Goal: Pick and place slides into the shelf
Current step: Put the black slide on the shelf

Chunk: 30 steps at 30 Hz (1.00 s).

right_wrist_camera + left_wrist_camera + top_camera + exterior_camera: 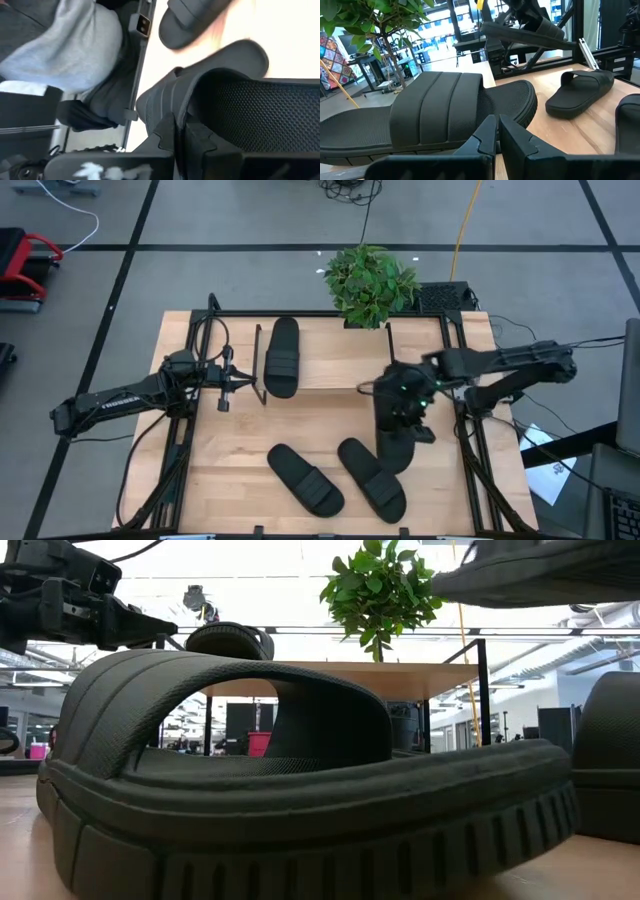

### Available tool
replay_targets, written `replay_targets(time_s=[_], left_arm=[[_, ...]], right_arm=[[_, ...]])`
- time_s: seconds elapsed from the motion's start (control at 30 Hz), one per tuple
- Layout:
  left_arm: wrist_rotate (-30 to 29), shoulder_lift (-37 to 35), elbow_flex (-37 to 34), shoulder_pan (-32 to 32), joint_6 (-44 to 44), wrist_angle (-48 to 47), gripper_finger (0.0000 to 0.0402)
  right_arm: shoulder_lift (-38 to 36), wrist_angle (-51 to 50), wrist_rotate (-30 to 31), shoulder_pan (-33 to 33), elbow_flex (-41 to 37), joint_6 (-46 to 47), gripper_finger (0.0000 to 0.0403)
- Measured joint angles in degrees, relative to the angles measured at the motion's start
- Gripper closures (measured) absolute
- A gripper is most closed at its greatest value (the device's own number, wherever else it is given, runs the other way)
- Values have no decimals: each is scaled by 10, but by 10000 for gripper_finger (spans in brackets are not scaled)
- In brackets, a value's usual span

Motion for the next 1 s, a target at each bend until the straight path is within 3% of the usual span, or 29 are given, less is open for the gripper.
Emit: replay_targets(time_s=[0.2,0.4,0.67,1.0], left_arm=[[0,0,0,0,2,-1,376],[1,0,0,0,10,-2,376],[1,0,0,0,10,-2,376],[1,0,1,0,9,-4,376]], right_arm=[[40,1,-73,-61,42,-35,402],[84,-21,-105,-105,80,-29,402],[133,-47,-100,-139,88,-60,402],[140,-46,-45,-193,88,-72,401]])
